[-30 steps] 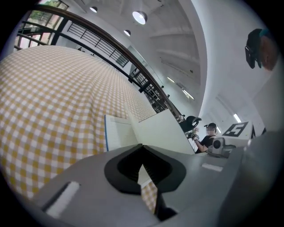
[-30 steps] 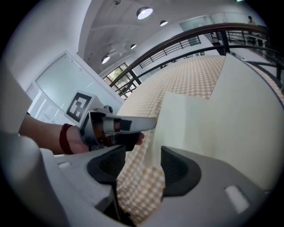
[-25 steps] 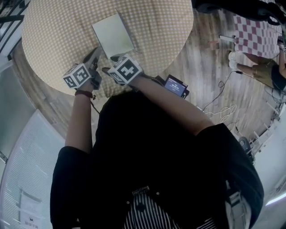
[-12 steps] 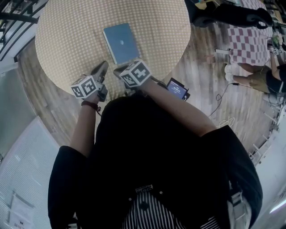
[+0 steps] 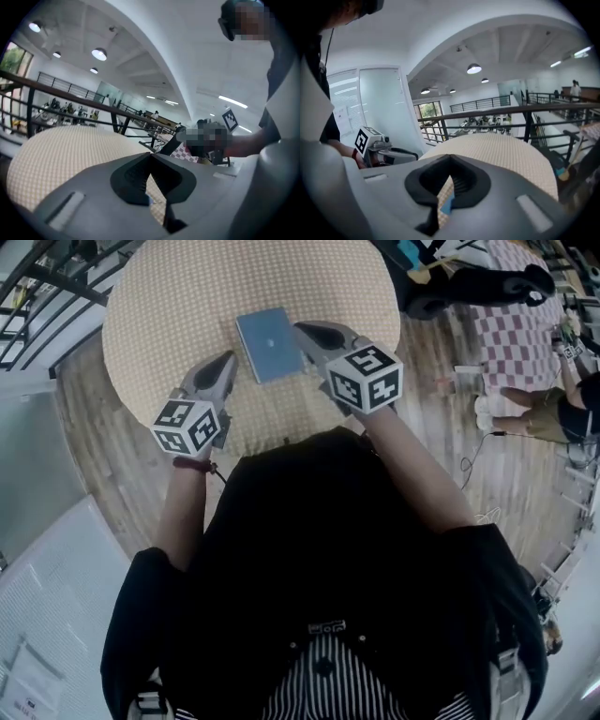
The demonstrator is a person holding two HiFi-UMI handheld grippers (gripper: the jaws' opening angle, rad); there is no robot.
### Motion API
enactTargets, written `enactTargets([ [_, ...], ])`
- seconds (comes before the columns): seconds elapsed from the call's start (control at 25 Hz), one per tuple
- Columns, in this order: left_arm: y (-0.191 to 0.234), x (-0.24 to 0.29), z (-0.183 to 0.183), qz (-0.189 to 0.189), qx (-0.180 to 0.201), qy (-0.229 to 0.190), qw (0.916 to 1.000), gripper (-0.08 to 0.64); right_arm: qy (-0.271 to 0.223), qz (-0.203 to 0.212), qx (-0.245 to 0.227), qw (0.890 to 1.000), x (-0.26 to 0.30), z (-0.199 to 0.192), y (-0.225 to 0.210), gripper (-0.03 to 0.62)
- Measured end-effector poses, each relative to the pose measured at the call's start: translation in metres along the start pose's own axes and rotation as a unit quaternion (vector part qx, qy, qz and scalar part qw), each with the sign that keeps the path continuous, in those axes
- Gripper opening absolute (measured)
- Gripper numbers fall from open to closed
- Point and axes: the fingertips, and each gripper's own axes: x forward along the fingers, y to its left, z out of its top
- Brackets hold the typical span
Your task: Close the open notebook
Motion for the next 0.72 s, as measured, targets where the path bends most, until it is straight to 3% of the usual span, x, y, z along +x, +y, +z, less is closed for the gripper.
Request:
enactTargets([
  [0.12,-0.031,-0.006,0.033,-0.023,0.059,-0.034,0.9974,0.005,-0.041,-0.021,-0.011,0.999,-0.022,0.024,0.011,0.0],
  [0.32,-0.064,-0.015,0.061,-0.031,0.091,-0.072,0.9927,0.005,-0.063,-0.025,-0.002,0.998,-0.04,0.029,0.028,0.0],
  [0.44,-0.072,-0.021,0.054,-0.03,0.116,-0.065,0.9907,0.004,-0.055,-0.031,-0.029,0.998,-0.043,0.022,0.041,0.0],
  [0.56,-0.072,-0.024,0.04,-0.027,0.113,-0.048,0.992,0.005,-0.049,-0.04,-0.065,0.996,-0.042,0.018,0.047,0.0],
  [0.72,-0.076,-0.029,0.029,-0.015,0.099,-0.045,0.994,0.004,-0.048,-0.02,-0.062,0.997,-0.042,0.013,0.059,0.0],
])
